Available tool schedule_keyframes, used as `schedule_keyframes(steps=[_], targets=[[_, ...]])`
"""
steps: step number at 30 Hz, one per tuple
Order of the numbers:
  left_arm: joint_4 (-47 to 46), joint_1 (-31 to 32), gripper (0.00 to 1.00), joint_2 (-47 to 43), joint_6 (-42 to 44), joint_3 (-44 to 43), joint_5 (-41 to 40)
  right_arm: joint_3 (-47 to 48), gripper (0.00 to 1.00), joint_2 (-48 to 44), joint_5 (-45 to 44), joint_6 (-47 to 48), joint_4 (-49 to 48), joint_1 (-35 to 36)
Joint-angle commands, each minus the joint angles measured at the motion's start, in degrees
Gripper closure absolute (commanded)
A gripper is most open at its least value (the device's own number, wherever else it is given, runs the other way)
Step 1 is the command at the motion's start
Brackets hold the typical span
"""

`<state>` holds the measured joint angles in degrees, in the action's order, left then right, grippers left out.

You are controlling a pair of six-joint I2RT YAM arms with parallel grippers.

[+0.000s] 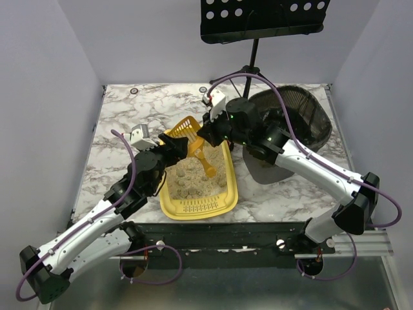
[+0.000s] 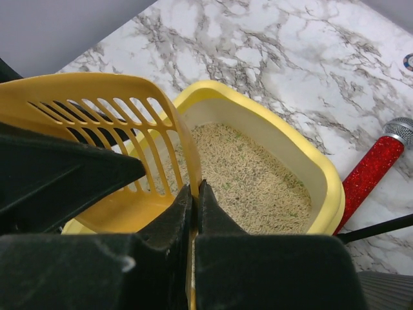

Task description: Clean the litter box

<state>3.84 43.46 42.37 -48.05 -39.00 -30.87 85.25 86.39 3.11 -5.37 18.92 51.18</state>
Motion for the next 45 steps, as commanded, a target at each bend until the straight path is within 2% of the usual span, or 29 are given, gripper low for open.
schedule_keyframes(steps=[1, 2, 4, 5, 7, 8, 10, 11, 12, 14, 15, 19, 20, 26, 29, 30, 34, 38, 43, 45], targets=[[-2.17, -0.92, 0.32, 1.92, -0.2, -2.57, 1.33, -0.7, 0.99, -1.05, 5.06, 3.17, 0.15, 2.17], [-2.34, -0.92, 0.41, 2.1, -0.37, -2.48, 1.86, -0.7, 0.99, -1.05, 4.71, 2.91, 0.24, 2.26], [-2.69, -0.92, 0.51, 2.1, -0.64, -2.04, 2.74, -0.53, 0.99, -0.87, 4.01, 2.56, 0.5, 2.35], [-3.04, -0.92, 0.59, 2.02, -0.73, -1.52, 2.83, -0.27, 0.99, -0.7, 3.22, 2.29, 1.03, 2.35], [-3.57, -0.92, 0.68, 1.4, -0.55, -1.08, 2.75, 0.44, 0.99, -0.43, 2.51, 2.03, 1.47, 2.35], [-3.57, -0.92, 0.77, 1.31, -0.55, -0.81, 2.66, 0.7, 0.99, -0.35, 1.73, 1.68, 2.17, 2.35], [-2.7, -0.92, 0.86, 0.87, -1.6, -0.99, 2.05, 1.58, 0.85, -0.17, 0.06, 1.15, 3.05, 2.35], [-0.52, -0.92, 0.93, 0.87, -2.3, -1.77, 1.61, 1.67, 0.82, -0.34, -1.26, -0.33, 2.97, 2.35], [0.63, -0.92, 0.94, 1.05, -3.96, -2.13, 0.74, 1.93, 0.77, -0.52, -4.05, -1.04, 3.14, 2.43], [1.78, -0.92, 0.96, 0.79, -5.03, -2.48, 0.38, 2.2, 0.55, -1.75, -6.62, -3.76, 3.58, 2.43], [1.7, -1.01, 0.98, 0.7, -5.82, -2.13, 0.03, 1.94, 0.36, -2.36, -8.54, -4.73, 3.41, 2.44], [5.56, -1.71, 1.0, 1.57, -12.92, -3.71, -1.73, -2.27, 0.06, -8.15, -13.47, -10.09, 0.26, 2.43], [6.44, -1.98, 1.0, 1.66, -13.55, -4.15, -1.39, -3.76, 0.01, -11.65, -14.18, -11.32, -2.63, 2.35], [2.85, -4.7, 1.0, -1.14, -18.12, -4.06, 4.75, -18.7, 0.0, -25.9, -15.86, -22.73, -10.82, 2.35], [3.28, -5.32, 1.0, -2.99, -19.36, -5.55, 7.31, -24.59, 0.0, -32.23, -8.94, -24.94, -11.53, 2.26], [2.94, -5.32, 1.0, -4.13, -20.4, -5.73, 10.36, -26.17, 0.0, -33.73, -6.04, -26.17, -11.53, 2.26], [0.03, -5.32, 1.0, -6.59, -22.6, -4.68, 18.21, -34.09, 0.0, -39.61, -4.61, -34.35, -11.62, 2.35], [-1.37, -5.32, 1.0, -7.83, -24.63, -3.8, 21.37, -40.5, 0.01, -41.13, 0.21, -38.13, -18.36, 2.35], [-5.42, -5.32, 1.0, -7.39, -26.39, -1.87, 25.33, -41.39, 0.06, -38.14, 4.97, -37.87, -23.92, 2.35], [-5.86, -5.32, 1.0, -6.69, -26.83, -1.78, 26.04, -42.53, 0.1, -36.39, 6.98, -38.49, -30.23, 2.44]])
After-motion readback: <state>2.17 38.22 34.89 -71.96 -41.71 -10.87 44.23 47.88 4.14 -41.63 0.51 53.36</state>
